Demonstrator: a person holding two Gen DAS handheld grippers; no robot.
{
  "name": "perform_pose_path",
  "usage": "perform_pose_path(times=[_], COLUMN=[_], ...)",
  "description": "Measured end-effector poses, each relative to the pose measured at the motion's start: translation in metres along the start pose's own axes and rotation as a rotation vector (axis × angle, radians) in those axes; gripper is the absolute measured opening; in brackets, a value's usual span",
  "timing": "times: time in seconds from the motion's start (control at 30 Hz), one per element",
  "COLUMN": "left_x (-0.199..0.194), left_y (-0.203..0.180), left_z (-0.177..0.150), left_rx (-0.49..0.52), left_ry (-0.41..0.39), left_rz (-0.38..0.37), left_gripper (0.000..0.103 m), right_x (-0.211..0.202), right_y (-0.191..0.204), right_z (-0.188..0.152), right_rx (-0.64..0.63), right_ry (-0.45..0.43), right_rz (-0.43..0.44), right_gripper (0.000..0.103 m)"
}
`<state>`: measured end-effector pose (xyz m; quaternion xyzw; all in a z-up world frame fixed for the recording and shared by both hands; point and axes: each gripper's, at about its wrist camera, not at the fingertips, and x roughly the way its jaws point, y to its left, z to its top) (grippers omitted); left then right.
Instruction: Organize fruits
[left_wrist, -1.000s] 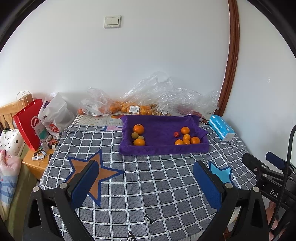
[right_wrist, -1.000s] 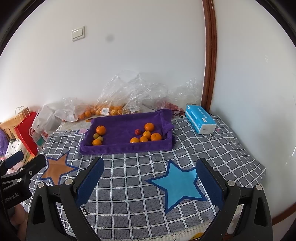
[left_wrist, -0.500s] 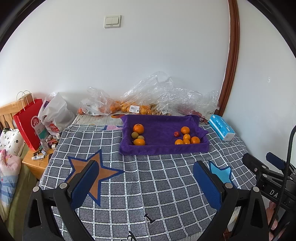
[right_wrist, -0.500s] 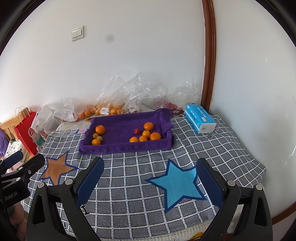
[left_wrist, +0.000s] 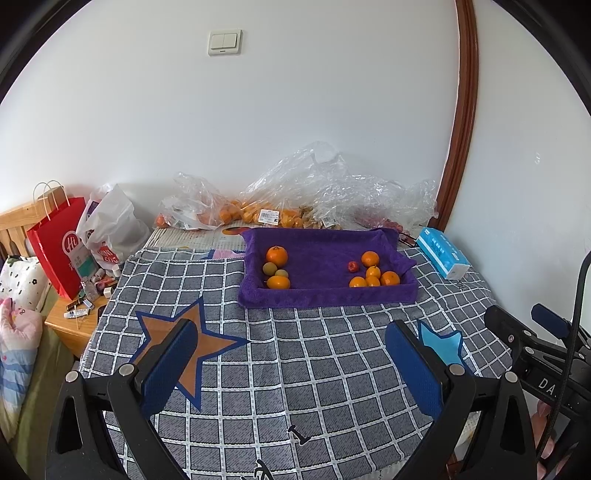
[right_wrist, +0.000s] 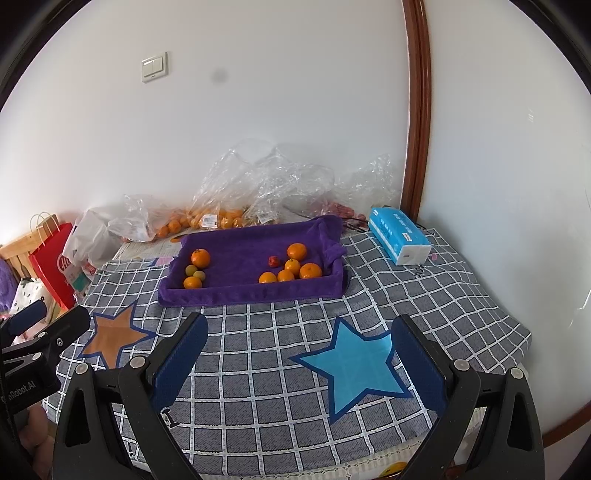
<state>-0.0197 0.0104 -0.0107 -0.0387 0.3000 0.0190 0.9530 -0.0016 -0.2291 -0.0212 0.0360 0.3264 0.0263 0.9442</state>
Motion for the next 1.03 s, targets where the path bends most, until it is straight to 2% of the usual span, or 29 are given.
perform_pose_path(times=[1.03], left_x=[-0.0017], left_y=[0.0012], left_z=[-0.0007], left_rx=[-0.003], left_ry=[-0.001], left_rz=[0.004], left_gripper=[0.102], right_x=[0.0002], right_y=[0.0011], right_z=[-0.0001], right_rx=[0.001], right_ry=[0.004], right_rz=[-0.001], right_gripper=[0.099])
